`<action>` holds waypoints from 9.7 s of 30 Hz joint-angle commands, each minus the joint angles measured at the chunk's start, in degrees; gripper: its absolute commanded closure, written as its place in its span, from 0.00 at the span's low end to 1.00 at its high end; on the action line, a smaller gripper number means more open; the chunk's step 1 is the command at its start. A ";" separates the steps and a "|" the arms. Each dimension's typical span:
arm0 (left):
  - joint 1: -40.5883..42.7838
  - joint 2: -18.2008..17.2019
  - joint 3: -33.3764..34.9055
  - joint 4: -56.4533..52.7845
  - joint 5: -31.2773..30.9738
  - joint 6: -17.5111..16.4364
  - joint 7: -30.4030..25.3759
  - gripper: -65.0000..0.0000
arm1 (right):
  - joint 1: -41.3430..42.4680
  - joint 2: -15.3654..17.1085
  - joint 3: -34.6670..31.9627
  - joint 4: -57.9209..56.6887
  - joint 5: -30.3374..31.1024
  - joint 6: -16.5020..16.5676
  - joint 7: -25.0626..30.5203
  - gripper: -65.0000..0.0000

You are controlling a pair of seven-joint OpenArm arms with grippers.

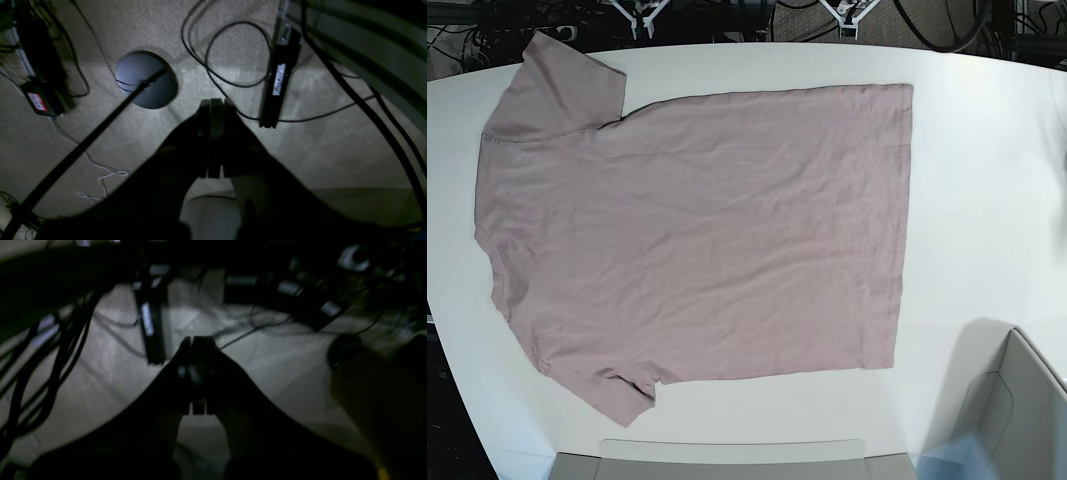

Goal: Fold the T-shirt properly

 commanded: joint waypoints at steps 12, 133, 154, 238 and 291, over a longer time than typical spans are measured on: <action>2.14 0.03 -0.32 6.04 -0.10 0.01 -0.28 1.00 | -1.37 0.57 -0.38 0.87 -0.04 0.32 0.71 0.99; 37.30 -4.80 -12.10 116.89 -0.27 -21.53 26.71 0.68 | -23.79 11.65 61.51 79.46 43.91 32.41 -60.83 0.65; 35.63 -12.63 -26.34 115.49 -49.59 -21.70 41.48 0.68 | -23.44 10.24 53.59 76.38 46.90 32.49 -60.83 0.65; 12.07 -12.54 -27.13 99.84 -44.32 -20.82 58.19 1.00 | -7.27 9.71 42.96 101.17 19.39 32.41 -60.92 1.00; -11.58 -12.80 -24.32 75.05 -33.77 -20.74 54.85 1.00 | 22.45 13.23 27.75 73.31 1.54 32.32 -51.07 0.61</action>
